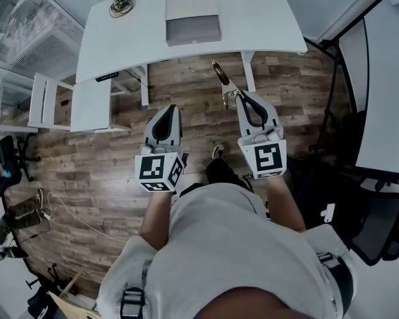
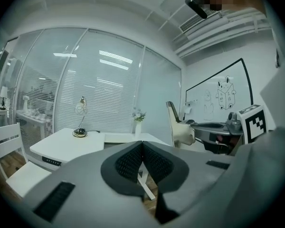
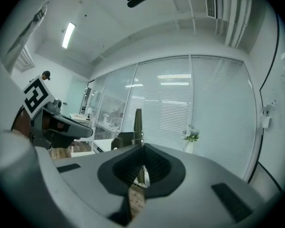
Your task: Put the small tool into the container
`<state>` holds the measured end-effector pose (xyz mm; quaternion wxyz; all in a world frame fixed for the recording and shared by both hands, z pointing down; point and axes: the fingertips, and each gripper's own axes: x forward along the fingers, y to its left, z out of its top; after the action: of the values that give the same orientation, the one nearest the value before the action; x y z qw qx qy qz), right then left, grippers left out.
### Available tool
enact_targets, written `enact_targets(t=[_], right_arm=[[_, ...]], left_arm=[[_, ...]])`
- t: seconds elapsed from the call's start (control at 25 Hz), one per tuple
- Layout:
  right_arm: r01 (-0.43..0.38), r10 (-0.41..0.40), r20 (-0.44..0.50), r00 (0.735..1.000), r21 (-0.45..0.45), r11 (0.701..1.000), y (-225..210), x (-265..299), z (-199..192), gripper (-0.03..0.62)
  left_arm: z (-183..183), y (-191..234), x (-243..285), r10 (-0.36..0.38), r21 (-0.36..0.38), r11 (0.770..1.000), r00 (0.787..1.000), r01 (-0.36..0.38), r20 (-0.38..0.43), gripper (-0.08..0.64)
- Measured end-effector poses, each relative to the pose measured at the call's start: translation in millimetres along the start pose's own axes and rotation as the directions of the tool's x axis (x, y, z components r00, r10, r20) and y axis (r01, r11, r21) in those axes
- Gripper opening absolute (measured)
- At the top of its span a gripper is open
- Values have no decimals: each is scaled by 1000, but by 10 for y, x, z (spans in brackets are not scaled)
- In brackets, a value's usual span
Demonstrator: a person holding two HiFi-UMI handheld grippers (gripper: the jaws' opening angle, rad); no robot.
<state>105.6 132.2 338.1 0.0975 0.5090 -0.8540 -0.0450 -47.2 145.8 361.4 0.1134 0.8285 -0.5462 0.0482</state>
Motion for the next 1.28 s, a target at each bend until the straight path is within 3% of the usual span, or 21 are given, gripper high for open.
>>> enact_targets(t=[0.16,0.52,0.8,0.96,1.28], right_arm=[[-49,49,11,999,11,999,-203,221,-94,28],[-49,50,-11,999,40,998,-430,497,-232,28],[-50,44,-74,996,-94,994,-420,766,-389,28],[-59,35,-114,993,-209,976,-460,996,-399,28],[-92,44,-169,985,-285,954,-470,1522,-377,28]], left_arm=[[7,-10,308,28,-2,1000,999,-28,-24,23],[-21,30,698,22,4,1000,998,-22,-64,23],[-157,265,915,20,-17,1000,998,-21,-59,23],[-146,384,1126,4,-20,1000,998,-5,-56,23],[-156,745,1518,-20,-39,999,996,17,-83,23]])
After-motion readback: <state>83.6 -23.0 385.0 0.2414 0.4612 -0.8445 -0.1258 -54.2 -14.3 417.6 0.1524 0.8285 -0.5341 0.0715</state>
